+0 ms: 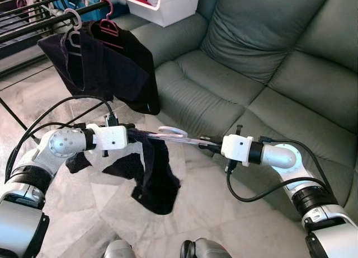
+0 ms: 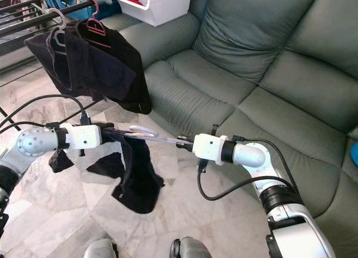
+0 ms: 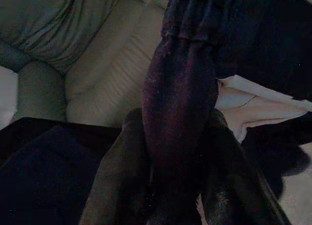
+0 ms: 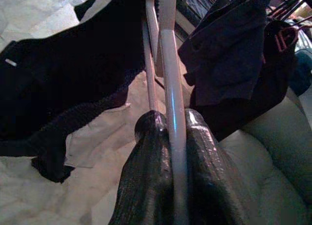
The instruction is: Hang hanger
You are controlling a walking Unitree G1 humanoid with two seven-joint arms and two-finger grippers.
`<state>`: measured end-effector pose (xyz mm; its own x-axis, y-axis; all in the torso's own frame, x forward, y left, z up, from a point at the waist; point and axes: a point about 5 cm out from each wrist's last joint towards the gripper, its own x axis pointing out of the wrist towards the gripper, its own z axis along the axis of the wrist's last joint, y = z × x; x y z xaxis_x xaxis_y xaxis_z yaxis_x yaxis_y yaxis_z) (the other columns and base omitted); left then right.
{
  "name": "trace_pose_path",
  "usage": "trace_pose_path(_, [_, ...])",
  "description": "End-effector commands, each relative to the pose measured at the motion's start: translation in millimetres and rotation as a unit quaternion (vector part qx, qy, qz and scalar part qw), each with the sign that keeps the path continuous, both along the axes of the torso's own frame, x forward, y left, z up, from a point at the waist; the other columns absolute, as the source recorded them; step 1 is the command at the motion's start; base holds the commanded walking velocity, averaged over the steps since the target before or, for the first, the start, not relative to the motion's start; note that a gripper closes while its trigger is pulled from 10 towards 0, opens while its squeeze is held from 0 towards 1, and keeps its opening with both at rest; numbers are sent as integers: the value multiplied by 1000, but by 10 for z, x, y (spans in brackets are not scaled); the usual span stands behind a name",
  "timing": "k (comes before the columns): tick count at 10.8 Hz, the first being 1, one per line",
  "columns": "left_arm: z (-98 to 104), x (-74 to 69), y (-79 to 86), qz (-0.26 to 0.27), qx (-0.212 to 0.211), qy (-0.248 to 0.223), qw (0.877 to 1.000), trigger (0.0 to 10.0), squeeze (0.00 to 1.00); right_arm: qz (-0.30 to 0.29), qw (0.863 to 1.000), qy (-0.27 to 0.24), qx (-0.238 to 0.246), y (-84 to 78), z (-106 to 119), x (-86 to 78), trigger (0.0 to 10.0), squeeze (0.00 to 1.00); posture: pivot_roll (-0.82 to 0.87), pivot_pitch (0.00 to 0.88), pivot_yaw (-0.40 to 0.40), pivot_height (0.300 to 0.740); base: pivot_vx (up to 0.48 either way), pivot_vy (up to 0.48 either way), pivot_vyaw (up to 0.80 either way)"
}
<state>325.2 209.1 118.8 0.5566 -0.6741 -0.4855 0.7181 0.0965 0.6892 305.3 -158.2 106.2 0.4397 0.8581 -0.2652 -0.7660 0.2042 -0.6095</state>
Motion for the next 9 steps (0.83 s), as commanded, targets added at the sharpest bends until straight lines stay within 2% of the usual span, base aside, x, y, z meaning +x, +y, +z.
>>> trace_pose_path(1, [36, 23, -3, -1, -2, 3, 1000, 0, 0, 4, 1000, -24, 7, 41, 78, 36, 10000, 0, -39, 81, -71, 740, 0, 0, 0])
trace_pose_path(4, [-17, 3, -24, -2, -15, 43, 999, 0, 0, 5, 999, -35, 8, 83, 67, 38, 10000, 0, -36, 81, -71, 740, 0, 0, 0])
trace_pose_path(9, [-20, -3, -42, -1, -36, 65, 997, 0, 0, -8, 999, -36, 17, 99, 57, 64, 10000, 0, -34, 82, -72, 740, 0, 0, 0])
